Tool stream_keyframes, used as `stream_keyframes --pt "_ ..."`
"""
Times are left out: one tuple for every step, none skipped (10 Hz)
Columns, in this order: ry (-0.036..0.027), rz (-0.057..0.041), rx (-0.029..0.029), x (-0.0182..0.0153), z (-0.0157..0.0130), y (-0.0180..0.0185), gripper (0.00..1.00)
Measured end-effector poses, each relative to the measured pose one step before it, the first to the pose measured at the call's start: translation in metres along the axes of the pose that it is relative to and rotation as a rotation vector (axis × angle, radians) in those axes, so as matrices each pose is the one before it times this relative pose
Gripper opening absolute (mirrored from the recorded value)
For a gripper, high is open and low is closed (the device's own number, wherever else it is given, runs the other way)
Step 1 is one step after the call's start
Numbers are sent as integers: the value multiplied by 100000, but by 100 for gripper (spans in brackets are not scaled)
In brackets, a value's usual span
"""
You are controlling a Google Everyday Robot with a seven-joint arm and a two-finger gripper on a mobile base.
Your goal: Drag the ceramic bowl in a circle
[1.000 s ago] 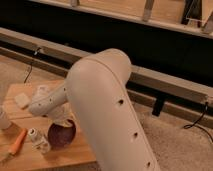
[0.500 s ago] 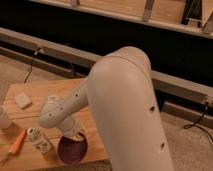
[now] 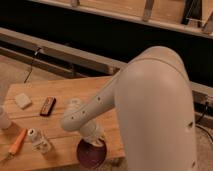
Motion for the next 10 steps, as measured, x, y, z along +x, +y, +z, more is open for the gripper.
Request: stream_keyframes --pt "1257 4783 341 379 802 -1472 0" --pt "653 7645 1060 -311 923 -2618 0" --pt "4 5315 851 -555 472 -1881 0" --pt "-1095 6002 1418 -1304 130 -2214 0" --pt "-2503 6748 2435 -2178 -277 -2696 0" --pt "-3689 4453 2460 -2390 -677 -1939 0" --pt "-4960 2157 1861 -2552 -1120 -981 0" --pt "-4612 923 1049 -2271 -1138 -328 0" --pt "-6219 901 95 -3289 -1364 379 0" --pt "-2701 932 -844 -1617 -264 621 0"
